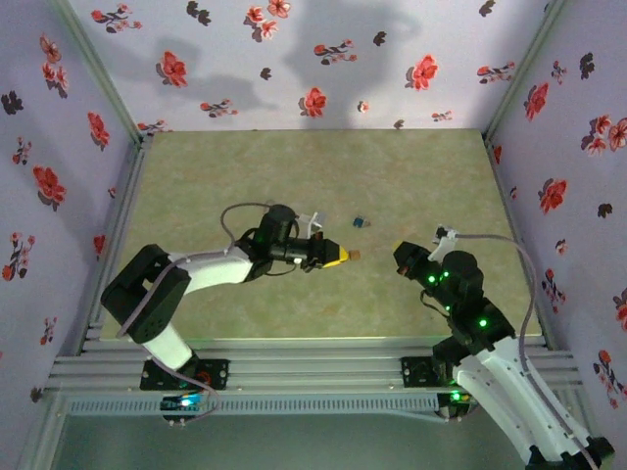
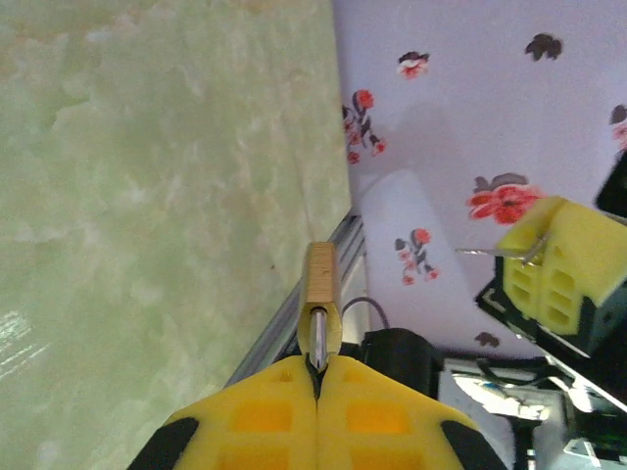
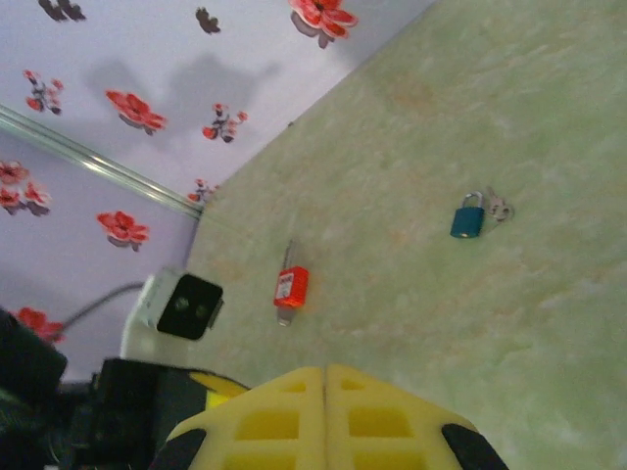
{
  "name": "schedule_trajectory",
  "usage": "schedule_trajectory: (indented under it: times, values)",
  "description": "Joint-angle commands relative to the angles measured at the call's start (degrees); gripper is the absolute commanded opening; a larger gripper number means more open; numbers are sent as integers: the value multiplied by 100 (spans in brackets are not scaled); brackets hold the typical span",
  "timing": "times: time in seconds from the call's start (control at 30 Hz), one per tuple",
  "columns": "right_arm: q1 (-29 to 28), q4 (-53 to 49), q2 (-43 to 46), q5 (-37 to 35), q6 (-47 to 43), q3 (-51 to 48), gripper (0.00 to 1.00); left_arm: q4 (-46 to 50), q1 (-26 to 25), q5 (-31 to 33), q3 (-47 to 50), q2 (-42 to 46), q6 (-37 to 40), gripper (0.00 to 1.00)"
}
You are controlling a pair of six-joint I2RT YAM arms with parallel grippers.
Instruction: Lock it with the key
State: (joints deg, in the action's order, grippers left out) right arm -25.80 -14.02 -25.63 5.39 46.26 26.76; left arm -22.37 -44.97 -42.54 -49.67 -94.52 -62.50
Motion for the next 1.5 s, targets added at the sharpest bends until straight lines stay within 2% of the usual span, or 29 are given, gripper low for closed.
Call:
schedule_trajectory:
  times: [0.0,0.07,0.23,0.33,0.5,0.73,0.93,1.13,1.47]
  values:
    - [49,-831,-56,146,-616,430,0,2075,41,-216,-626,-266,1111,0]
    - [49,-994,-106,222,-714,533,0,2693,24,-303,-1010,-429,1425,0]
    - [58,-1246,-154,457,-858,684,0,4942,23,-17,-2231,-938,2652,0]
    - [58,-1409,-148,546,-943,789,0,5932,21,108,-2927,-1371,3200,0]
    - [53,-1525,-54,743,-978,840,0,7207,32,317,-4166,-2214,3980,0]
    - [58,-1569,85,933,-923,769,0,8583,32,221,-6027,-3509,4874,0]
    - [58,-1597,104,1059,-914,742,0,9364,105,202,-7344,-4421,5342,0]
    - [58,-1508,58,1160,-853,681,0,9686,199,73,-8188,-5062,5407,0]
    - [58,-1475,84,1202,-816,606,0,9890,293,40,-8726,-5661,5476,0]
